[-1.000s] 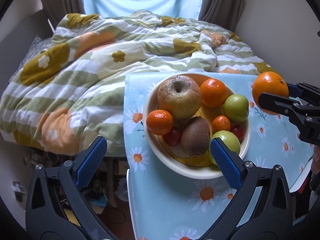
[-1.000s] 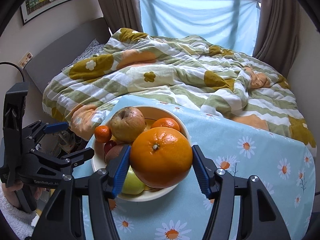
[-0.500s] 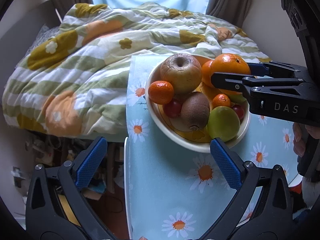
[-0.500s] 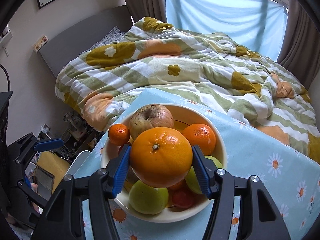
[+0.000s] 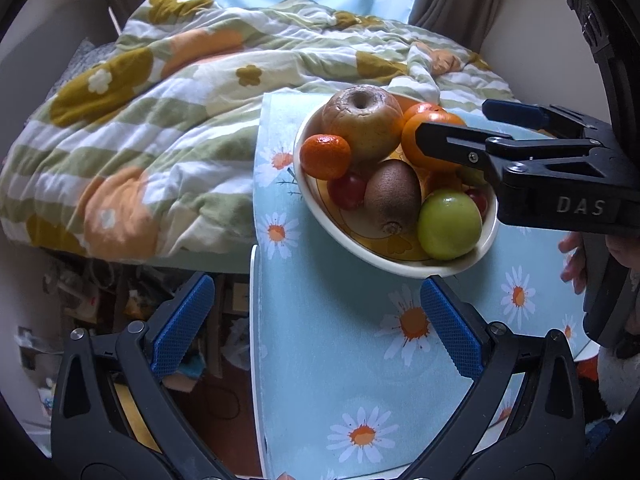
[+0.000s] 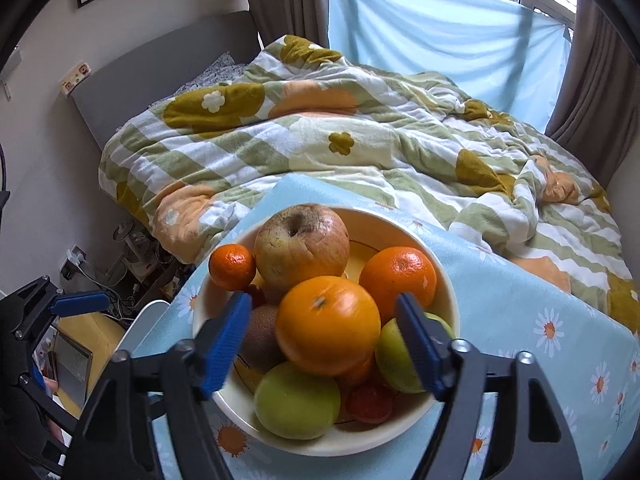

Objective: Organize fruits

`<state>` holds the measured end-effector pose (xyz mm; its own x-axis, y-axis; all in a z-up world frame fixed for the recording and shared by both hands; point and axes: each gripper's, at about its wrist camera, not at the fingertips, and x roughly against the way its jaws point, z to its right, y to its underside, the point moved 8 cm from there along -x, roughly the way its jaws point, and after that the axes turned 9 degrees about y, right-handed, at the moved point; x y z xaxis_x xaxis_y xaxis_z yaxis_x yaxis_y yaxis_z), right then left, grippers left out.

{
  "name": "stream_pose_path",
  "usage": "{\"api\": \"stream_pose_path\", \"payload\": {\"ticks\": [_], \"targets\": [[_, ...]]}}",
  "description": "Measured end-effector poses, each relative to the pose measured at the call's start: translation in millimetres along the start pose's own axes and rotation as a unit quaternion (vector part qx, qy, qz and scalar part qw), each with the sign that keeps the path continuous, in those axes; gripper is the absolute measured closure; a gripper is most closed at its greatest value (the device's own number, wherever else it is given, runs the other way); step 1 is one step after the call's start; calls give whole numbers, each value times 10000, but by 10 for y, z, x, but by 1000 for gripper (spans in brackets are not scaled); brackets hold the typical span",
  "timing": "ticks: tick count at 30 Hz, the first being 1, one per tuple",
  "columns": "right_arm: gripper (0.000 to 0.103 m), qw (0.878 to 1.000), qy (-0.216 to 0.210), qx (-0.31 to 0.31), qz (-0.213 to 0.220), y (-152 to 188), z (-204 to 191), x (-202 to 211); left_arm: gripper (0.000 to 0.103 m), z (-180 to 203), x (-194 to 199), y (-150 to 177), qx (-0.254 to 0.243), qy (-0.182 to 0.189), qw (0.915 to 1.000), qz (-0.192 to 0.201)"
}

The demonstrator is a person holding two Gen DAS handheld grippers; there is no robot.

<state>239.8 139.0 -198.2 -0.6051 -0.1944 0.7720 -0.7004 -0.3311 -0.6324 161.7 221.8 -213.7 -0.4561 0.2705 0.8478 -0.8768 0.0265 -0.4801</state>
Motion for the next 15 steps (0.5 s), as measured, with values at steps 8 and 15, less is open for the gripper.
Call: {"api": "stream_pose_path", "payload": {"ticks": [8,15], "targets": [[2,9995,272,-44,147,28,98,195,0,148,102,43,-125,-51,9999,24],[2,9987,259,-397,159,117,339,668,0,399,398,-110,-242,-174,9993,244]]}}
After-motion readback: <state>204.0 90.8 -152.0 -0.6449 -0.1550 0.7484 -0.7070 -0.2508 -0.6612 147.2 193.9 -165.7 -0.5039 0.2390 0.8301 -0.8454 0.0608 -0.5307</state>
